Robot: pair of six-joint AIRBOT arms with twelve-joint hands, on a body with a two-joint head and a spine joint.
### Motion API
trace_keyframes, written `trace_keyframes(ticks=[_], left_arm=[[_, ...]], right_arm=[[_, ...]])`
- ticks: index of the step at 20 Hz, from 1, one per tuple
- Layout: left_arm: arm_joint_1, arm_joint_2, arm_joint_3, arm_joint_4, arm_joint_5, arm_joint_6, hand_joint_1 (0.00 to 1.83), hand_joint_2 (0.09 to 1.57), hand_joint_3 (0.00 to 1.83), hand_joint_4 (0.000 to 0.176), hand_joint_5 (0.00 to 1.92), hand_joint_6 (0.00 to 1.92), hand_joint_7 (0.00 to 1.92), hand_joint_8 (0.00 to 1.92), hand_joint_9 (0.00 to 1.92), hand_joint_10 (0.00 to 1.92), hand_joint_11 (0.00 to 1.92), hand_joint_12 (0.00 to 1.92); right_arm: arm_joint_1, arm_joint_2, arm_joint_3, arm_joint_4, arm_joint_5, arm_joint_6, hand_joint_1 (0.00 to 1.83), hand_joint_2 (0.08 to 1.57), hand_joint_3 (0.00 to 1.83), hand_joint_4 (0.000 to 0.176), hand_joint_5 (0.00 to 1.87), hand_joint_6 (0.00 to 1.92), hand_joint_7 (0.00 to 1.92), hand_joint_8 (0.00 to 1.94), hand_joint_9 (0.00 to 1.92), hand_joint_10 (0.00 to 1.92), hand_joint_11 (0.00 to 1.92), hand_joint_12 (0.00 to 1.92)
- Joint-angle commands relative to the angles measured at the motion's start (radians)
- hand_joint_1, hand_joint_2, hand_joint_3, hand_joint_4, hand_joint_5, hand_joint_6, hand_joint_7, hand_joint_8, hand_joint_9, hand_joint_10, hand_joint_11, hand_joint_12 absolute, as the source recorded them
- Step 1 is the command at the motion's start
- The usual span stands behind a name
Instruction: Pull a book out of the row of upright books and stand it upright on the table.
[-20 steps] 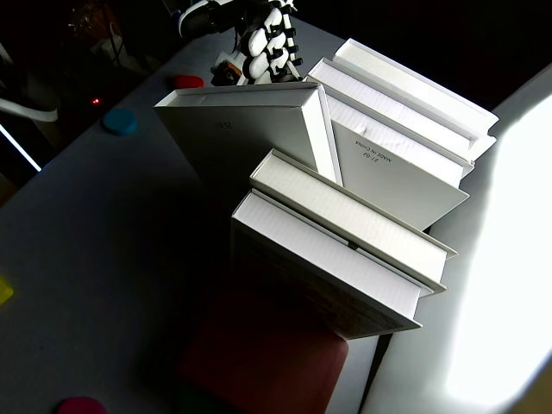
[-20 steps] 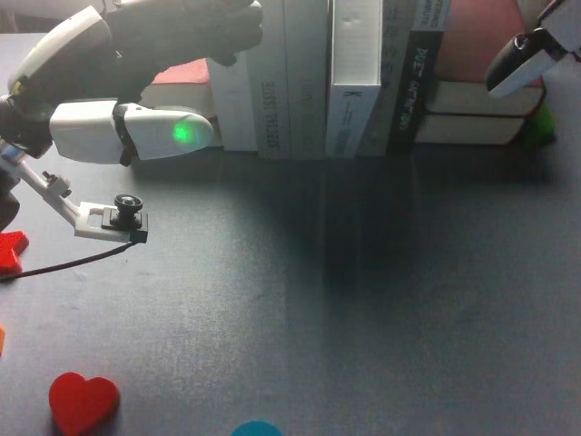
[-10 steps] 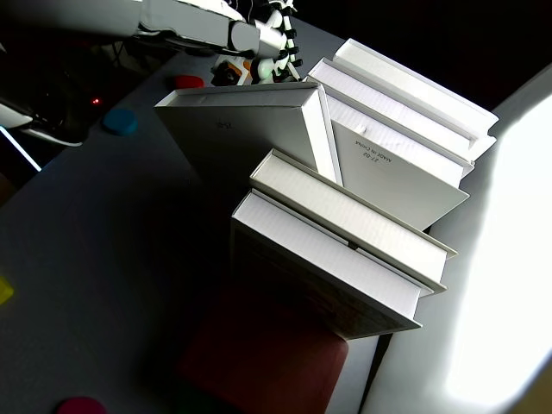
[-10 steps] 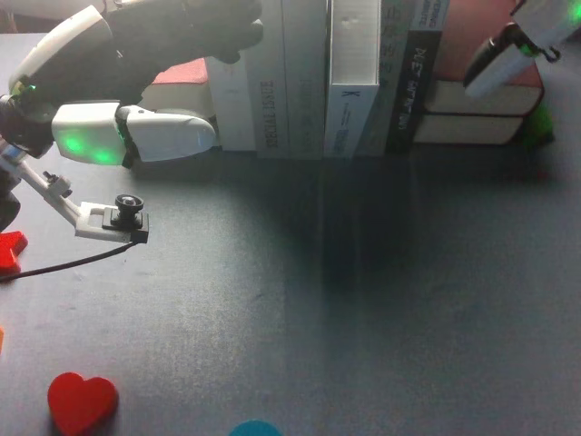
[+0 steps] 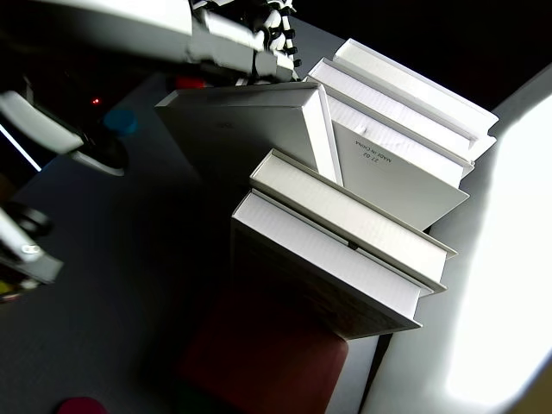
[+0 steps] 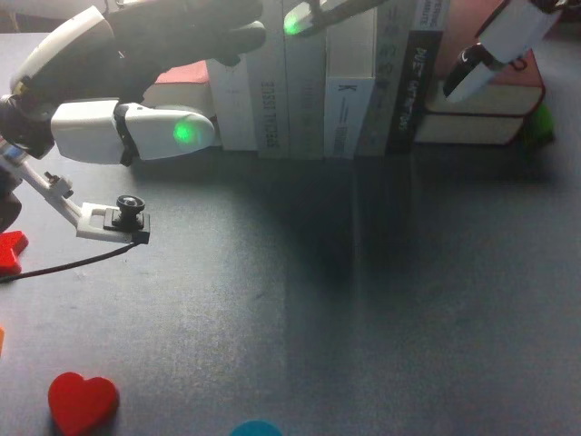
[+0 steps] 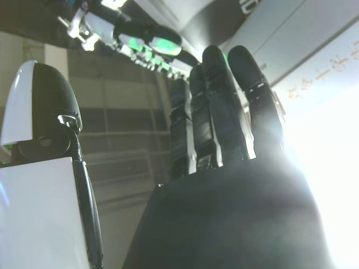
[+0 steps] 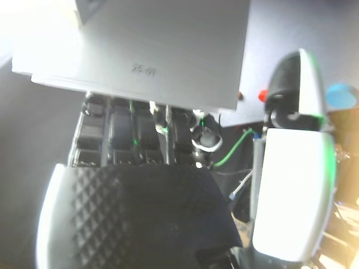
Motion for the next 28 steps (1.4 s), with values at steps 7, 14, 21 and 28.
trace_keyframes(ticks=[7, 14, 21, 28], left_arm=[[-0.017, -0.001, -0.01, -0.049, -0.11, -0.01, 0.79, 1.1, 0.01, 0.0, 0.49, 0.0, 0.47, 0.0, 0.55, 0.01, 0.02, 1.33], [-0.015, -0.001, -0.017, -0.048, -0.115, -0.01, 0.67, 1.22, 0.05, 0.0, 0.5, 0.01, 0.51, 0.01, 0.57, 0.01, 0.03, 1.32], [-0.01, 0.001, -0.021, -0.05, -0.117, -0.01, 0.81, 1.11, 0.0, 0.0, 0.48, 0.0, 0.48, 0.0, 0.56, 0.01, 0.05, 1.34], [0.01, 0.015, -0.033, -0.069, -0.121, -0.01, 0.97, 1.07, 0.0, 0.0, 0.47, 0.0, 0.44, 0.0, 0.54, 0.0, 0.03, 1.32]], right_arm=[[-0.021, -0.042, 0.045, 0.011, -0.043, 0.008, 1.03, 0.89, 0.02, 0.033, 0.53, 0.06, 0.25, 0.03, 0.28, 0.08, 0.0, 1.45], [-0.023, -0.08, 0.095, 0.08, -0.017, 0.046, 1.37, 1.14, 0.0, 0.0, 0.92, 0.83, 0.92, 1.11, 0.88, 1.38, 0.74, 1.63], [-0.028, -0.08, 0.089, 0.116, -0.014, 0.046, 1.35, 1.13, 0.0, 0.0, 0.98, 0.65, 0.96, 1.2, 0.92, 1.52, 0.85, 1.8], [-0.031, -0.049, 0.057, 0.177, 0.017, 0.045, 1.36, 1.16, 0.0, 0.0, 0.91, 0.89, 0.83, 1.25, 0.83, 1.45, 0.65, 1.73]])
